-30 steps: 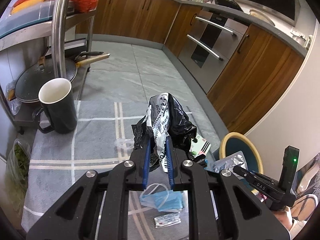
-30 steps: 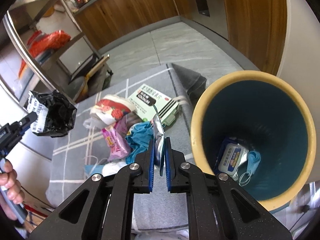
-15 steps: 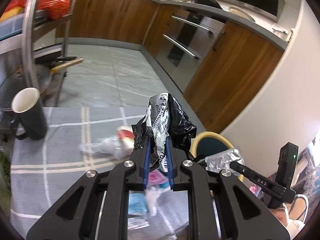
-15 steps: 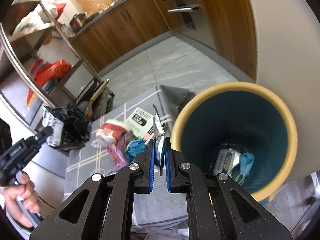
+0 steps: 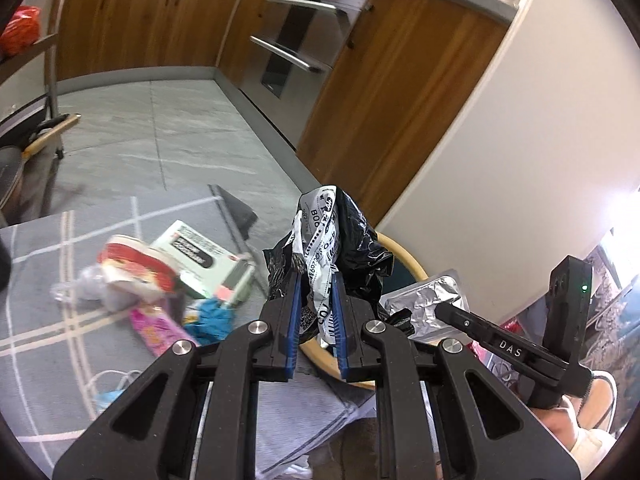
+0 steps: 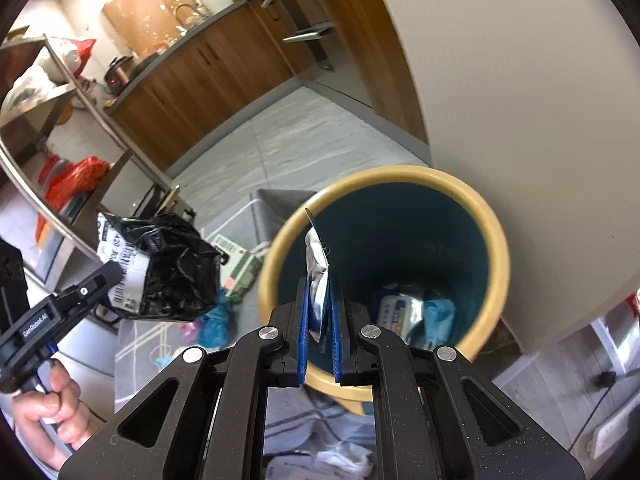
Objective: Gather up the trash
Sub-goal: 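Carry the plastic bag and blister pack in both grippers over the bin, then open both grippers to drop the bag and blister pack into the bin, then move both open grippers back toward the remaining trash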
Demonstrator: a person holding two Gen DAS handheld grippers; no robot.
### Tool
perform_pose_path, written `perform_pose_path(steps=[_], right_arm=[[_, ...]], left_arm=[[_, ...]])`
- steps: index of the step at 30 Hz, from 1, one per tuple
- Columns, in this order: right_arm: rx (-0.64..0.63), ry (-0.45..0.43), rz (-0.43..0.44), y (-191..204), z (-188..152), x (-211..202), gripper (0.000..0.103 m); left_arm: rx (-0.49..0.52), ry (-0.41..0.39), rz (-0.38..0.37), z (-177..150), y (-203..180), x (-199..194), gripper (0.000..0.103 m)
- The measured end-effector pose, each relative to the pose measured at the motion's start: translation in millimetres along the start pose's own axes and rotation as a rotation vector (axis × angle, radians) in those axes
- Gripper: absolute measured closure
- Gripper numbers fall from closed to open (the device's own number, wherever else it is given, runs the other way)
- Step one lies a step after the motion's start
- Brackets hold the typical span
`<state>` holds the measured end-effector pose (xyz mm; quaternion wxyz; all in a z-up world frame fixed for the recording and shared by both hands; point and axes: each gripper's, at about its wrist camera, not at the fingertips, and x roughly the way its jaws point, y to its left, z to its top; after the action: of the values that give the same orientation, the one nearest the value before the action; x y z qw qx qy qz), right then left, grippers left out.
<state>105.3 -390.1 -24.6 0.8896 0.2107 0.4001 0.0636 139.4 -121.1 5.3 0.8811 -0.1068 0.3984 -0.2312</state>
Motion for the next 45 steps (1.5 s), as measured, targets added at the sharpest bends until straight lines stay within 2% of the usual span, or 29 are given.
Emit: perform_pose_path(steps=[10,19,23,24,25,28,34,40,45], right_arm=[[0.040,0.057,-0.044,-33.0,-11.5,4.9,0.092],[0.042,0.102,-0.079,-45.7,-20.0,13.1,0.092],[0.037,0.117,-0.108,-47.8,-21.4,15.1,0.092],[0.035,0.118,-0.116,-47.6,-20.8,15.4,0.091],[0.036,0.119,-0.124,-48.2,-20.4,15.8,0.086],[0.043,0.101,-0.137,-48.0,-19.0,12.5,0.070],[0.030,0.053,-0.117,-36.2,-14.3,5.3,0.066],[-0.019,0.039,-0.069,-10.9,-11.3,8.9,0.061],[-0.064,0.048,-0.040,12.8,-10.6,16.1,0.059]], left_arm=[[0.073,0.123,0.012,-18.4,-31.4,66.2,0.089],[0.128,0.212,-0.001,-33.1,-48.7,102.6,0.088],[0.135,0.235,0.003,-38.5,-48.6,107.6,0.079],[0.135,0.235,0.003,-39.2,-47.4,107.1,0.072],[0.134,0.231,0.004,-39.0,-47.0,106.2,0.066],[0.134,0.210,0.007,-35.7,-43.2,97.2,0.057],[0.123,0.151,0.019,-26.1,-33.8,71.1,0.045],[0.110,0.085,0.069,-17.8,-13.1,35.3,0.033],[0.078,0.055,0.120,-15.1,16.5,12.8,0.032]])
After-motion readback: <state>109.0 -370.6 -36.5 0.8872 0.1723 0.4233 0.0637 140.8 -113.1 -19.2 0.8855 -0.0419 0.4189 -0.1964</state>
